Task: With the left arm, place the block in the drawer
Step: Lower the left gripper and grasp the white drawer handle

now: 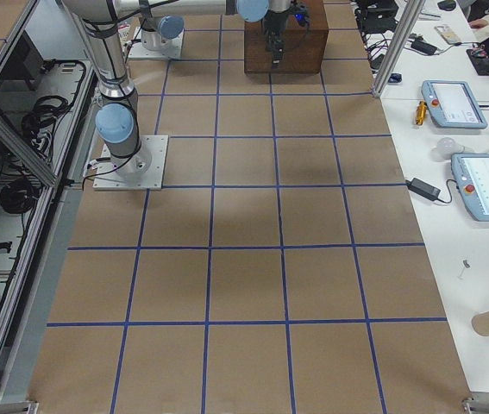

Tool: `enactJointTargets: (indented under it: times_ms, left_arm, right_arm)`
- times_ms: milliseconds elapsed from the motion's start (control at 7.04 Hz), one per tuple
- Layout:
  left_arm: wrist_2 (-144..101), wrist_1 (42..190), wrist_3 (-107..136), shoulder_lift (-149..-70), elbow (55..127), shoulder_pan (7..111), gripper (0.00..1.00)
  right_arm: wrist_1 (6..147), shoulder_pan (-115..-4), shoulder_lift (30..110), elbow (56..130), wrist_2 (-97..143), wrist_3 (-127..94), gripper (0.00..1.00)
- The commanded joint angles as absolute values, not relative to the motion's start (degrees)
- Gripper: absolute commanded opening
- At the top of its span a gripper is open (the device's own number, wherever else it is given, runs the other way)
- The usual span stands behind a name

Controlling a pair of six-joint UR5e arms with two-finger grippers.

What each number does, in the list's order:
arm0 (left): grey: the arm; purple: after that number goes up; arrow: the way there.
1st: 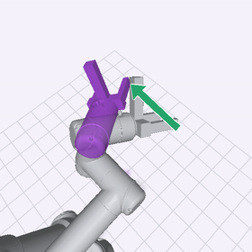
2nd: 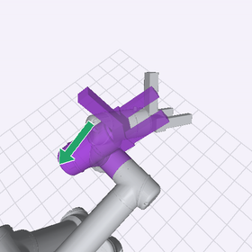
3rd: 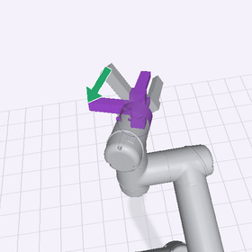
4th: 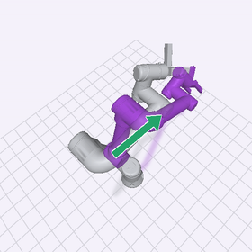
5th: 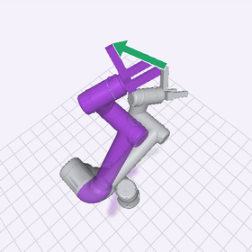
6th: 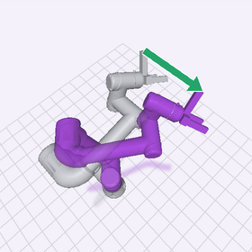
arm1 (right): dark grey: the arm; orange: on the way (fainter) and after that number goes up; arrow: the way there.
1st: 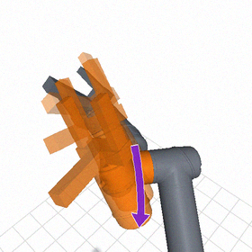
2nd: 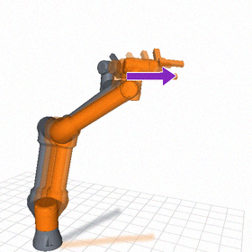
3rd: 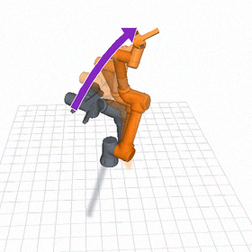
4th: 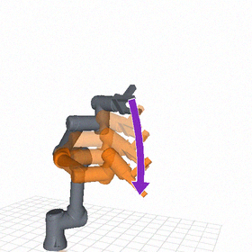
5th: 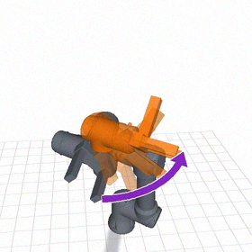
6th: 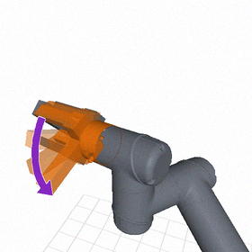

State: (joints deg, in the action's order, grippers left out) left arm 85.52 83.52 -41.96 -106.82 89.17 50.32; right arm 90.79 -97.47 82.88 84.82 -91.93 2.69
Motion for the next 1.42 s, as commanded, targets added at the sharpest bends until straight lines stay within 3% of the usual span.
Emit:
enactJointTargets:
  times_ms: [0, 1278]
  left_arm:
    - [75.2, 82.1, -41.0, -110.8, 89.2, 50.8, 1.00]
    - [64.4, 83.0, -37.8, -113.7, 90.4, 58.2, 1.00]
  right_arm:
    - [90.8, -97.5, 82.9, 84.8, -91.9, 2.7, 1.00]
    - [90.8, -97.5, 82.9, 84.8, -91.9, 2.6, 1.00]
